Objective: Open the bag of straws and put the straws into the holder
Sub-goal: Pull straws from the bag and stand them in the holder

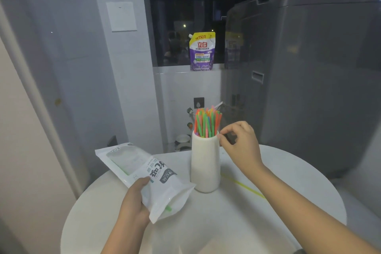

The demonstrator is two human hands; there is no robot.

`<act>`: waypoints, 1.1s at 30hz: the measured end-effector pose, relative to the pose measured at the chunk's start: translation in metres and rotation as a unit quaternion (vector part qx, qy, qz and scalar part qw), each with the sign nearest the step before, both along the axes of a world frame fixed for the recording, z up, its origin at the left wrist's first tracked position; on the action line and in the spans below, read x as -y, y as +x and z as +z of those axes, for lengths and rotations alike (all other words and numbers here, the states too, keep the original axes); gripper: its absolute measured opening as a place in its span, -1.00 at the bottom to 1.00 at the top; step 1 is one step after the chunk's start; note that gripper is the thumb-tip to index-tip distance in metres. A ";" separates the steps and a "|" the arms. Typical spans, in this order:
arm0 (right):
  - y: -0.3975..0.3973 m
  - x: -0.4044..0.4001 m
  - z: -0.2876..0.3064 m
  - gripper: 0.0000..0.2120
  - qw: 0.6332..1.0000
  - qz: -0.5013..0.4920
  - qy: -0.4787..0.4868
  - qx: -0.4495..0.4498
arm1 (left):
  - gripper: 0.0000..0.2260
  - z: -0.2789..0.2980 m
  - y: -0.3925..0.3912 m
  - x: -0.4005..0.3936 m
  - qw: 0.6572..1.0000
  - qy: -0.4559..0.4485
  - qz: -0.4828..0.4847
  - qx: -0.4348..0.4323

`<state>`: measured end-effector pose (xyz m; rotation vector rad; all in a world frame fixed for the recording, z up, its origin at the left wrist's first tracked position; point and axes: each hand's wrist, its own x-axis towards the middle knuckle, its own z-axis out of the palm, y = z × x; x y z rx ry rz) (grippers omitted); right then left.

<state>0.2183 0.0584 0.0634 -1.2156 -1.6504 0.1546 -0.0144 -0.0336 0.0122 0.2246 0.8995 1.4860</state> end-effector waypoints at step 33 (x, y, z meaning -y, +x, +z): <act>0.041 0.009 -0.031 -0.92 0.908 0.073 -0.285 -0.299 | -0.87 -0.008 0.015 -0.015 1.000 -0.009 -0.015 -0.025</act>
